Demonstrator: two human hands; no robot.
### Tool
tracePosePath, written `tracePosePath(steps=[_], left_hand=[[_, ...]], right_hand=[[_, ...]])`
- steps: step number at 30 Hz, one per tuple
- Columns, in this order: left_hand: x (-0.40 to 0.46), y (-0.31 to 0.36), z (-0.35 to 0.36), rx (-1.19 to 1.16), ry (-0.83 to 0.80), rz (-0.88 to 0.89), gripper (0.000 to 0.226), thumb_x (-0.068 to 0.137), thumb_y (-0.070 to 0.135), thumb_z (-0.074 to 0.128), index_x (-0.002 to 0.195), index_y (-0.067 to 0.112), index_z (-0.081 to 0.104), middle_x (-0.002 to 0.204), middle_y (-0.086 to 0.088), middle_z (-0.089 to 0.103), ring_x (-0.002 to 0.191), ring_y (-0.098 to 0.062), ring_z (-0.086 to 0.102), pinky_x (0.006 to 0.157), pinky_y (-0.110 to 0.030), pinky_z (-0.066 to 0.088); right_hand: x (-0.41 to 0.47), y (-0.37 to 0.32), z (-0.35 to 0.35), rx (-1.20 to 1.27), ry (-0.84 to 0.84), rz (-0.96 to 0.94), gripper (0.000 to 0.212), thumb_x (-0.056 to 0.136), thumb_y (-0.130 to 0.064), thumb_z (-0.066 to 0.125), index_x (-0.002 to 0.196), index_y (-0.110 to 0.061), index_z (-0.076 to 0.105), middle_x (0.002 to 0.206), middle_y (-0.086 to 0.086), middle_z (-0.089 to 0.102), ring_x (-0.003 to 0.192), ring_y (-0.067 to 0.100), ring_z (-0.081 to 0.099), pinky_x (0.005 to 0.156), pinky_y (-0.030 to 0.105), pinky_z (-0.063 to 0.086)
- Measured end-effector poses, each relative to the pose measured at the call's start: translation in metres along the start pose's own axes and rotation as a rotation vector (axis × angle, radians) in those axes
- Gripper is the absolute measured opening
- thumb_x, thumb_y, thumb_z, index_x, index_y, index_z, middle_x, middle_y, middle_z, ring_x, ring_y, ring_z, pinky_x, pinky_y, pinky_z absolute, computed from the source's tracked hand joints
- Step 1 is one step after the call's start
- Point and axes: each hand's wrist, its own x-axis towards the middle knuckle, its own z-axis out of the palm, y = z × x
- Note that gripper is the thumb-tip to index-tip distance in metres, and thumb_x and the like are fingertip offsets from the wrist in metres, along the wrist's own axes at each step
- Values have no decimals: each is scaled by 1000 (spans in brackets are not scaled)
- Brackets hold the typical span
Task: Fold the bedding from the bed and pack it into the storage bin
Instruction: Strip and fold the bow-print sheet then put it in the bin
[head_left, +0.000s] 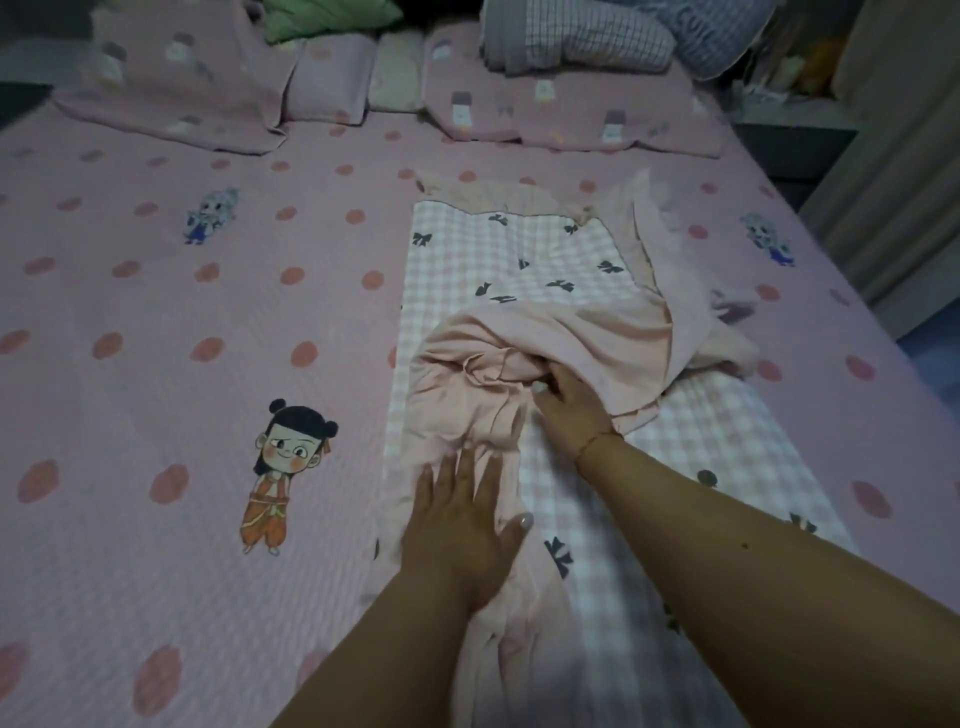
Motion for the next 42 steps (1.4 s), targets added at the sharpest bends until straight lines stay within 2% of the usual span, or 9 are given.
tracePosePath(steps=[9,13,17,20,22,25,28,32,42], left_hand=[[39,16,6,-46,161,104,90,77,74,-13,153,25,-7,160,-9,-12,147,-25,-15,116,-45,-9],[46,23,19,-23,109,62,91,75,75,-11,152,27,-10,160,-7,-14,147,-26,-16,115,-45,-11],[46,21,31,5,117,20,85,83,74,-2,153,26,5,161,-8,2,148,-28,3,114,-44,-1],[50,20,36,2,86,23,77,91,69,18,150,21,29,153,-13,32,140,-31,33,108,-46,17],[50,17,42,16,92,33,76,91,68,21,149,20,33,153,-13,33,140,-31,32,108,-47,19],[53,13,47,32,93,33,76,91,69,21,148,20,34,152,-14,34,140,-30,30,108,-48,19],[57,13,48,28,77,30,76,90,69,21,146,20,39,149,-15,39,138,-31,35,107,-49,21],[58,12,50,-2,81,40,77,89,70,22,145,20,40,149,-16,40,137,-30,31,108,-49,18],[66,8,54,-50,108,78,80,85,74,34,145,21,41,150,-16,37,137,-36,37,107,-51,25]], right_hand=[[9,24,4,211,-314,86,54,100,-47,26,150,-27,19,157,-5,17,146,15,14,118,31,11],[3,28,-10,133,-338,78,48,99,-49,28,141,-28,39,142,-8,41,135,13,34,114,32,25],[-4,31,-32,66,323,67,27,93,-37,50,79,-14,48,80,0,53,71,17,51,58,16,39],[21,20,-47,141,541,15,29,91,-37,49,104,-11,51,102,4,55,92,20,53,74,22,36],[45,5,-50,282,410,116,46,94,-45,43,135,-25,37,122,1,55,98,25,58,83,27,44],[77,-5,-51,301,118,331,51,90,-65,26,139,-51,22,108,-6,60,60,27,60,58,36,57],[97,-12,-52,40,-68,380,59,88,-69,10,96,-30,54,98,6,57,98,34,63,91,47,51],[102,-23,-57,-149,-20,454,77,98,-56,9,129,0,52,135,23,50,127,34,45,106,38,32],[137,-134,-44,609,-278,-152,52,85,-58,48,115,-22,68,129,-3,60,121,13,52,110,32,36]])
